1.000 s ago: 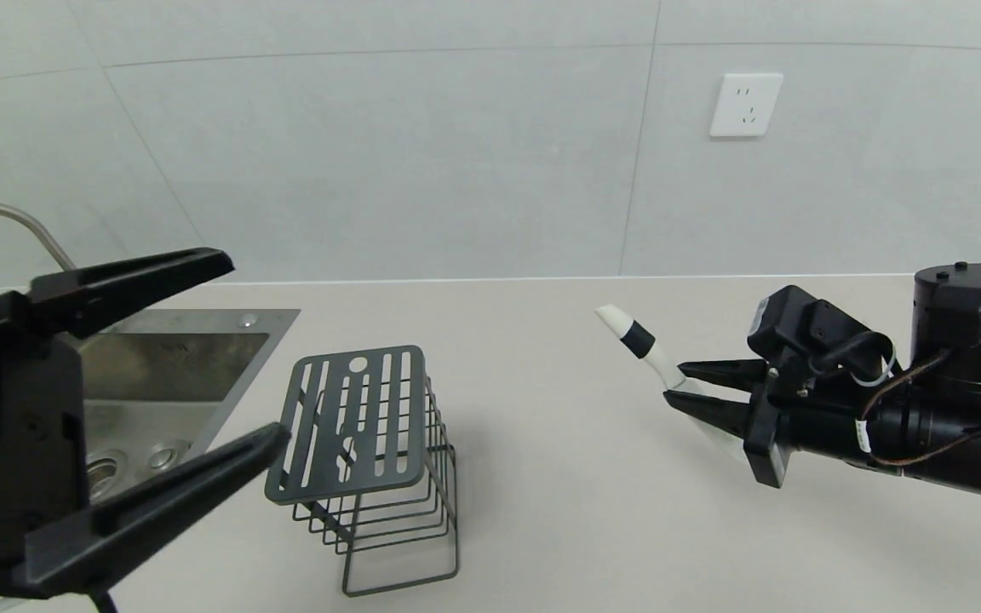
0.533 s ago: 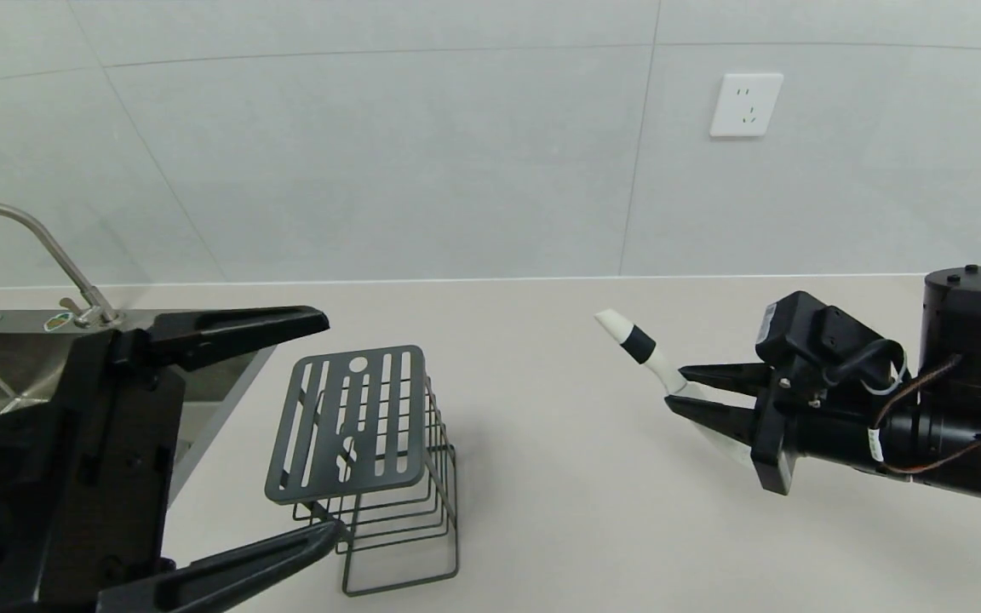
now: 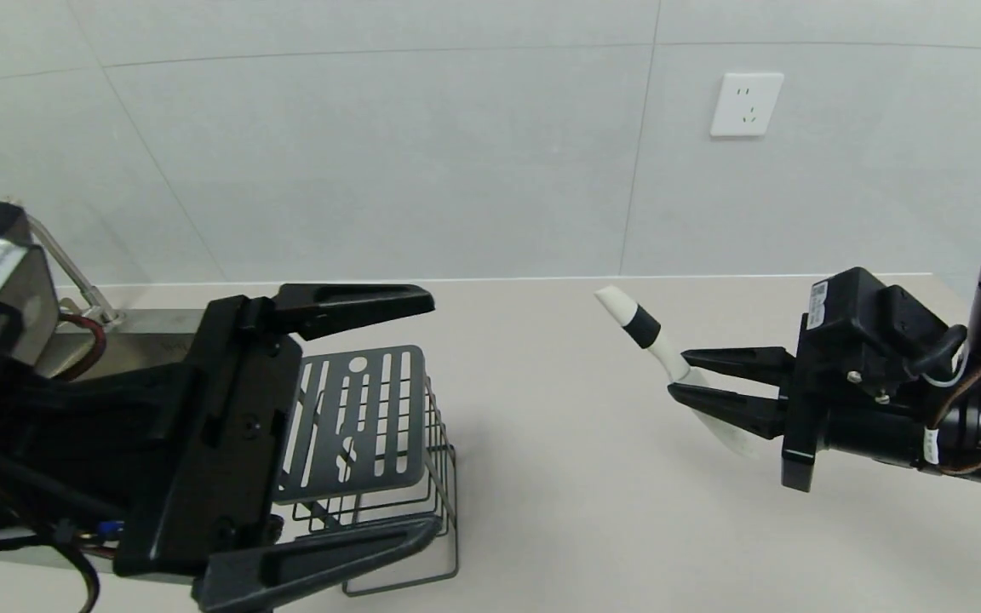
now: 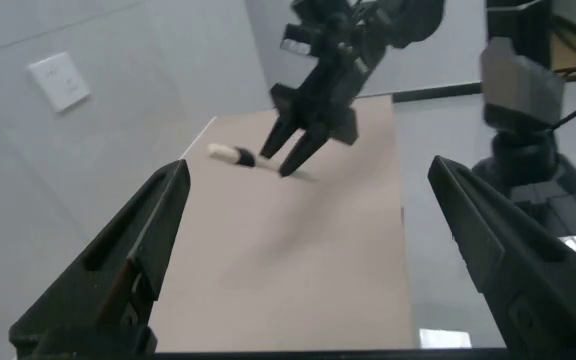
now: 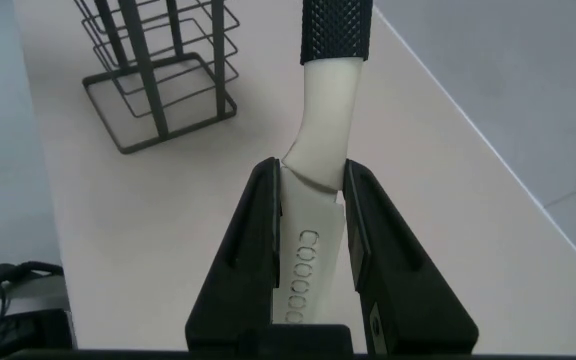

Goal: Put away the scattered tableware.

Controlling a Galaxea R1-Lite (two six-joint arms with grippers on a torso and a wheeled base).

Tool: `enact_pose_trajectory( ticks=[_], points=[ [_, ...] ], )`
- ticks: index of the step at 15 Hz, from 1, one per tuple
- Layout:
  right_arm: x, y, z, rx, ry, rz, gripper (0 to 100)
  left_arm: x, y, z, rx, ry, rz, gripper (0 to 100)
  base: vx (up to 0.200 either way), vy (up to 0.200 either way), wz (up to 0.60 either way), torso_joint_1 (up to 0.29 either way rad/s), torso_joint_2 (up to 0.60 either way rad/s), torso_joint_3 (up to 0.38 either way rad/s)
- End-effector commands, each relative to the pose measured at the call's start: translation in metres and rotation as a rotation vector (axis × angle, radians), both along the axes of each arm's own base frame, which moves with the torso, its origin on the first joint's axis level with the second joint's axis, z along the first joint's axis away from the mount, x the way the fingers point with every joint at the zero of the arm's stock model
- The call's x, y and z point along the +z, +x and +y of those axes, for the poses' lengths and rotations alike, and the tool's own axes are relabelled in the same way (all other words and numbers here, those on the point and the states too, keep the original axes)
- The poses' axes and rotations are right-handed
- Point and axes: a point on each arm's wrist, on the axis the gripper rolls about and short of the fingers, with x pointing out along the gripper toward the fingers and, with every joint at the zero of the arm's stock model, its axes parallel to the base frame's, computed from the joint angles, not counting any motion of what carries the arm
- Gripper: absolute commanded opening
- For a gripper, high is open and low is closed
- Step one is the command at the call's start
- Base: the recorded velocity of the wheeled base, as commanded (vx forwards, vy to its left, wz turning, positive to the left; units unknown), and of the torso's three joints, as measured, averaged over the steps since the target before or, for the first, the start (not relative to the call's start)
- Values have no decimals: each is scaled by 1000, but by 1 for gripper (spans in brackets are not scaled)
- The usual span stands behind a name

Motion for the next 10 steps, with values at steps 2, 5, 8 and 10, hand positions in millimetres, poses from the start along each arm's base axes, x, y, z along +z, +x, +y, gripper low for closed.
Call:
enact_pose_trajectory(
  ticks=[2, 5, 8, 10],
  points=[
    [9, -14, -8, -1, 21, -36, 0, -14, 17, -30, -32, -18, 53, 100, 0, 0, 0, 0, 0, 0],
    [7, -26, -17, -9, 23, -40, 0, -20, 25, -38, 8, -35, 114, 100, 0, 0, 0, 0, 0, 0],
    [12, -33, -22, -16, 35, -64, 0, -23, 31, -60, 32, -68, 159, 100, 0, 0, 0, 0, 0, 0],
    [15, -36, -24, -16, 42, -83, 0, -27, 35, -76, 12, -85, 155, 100, 0, 0, 0, 0, 0, 0]
  ],
)
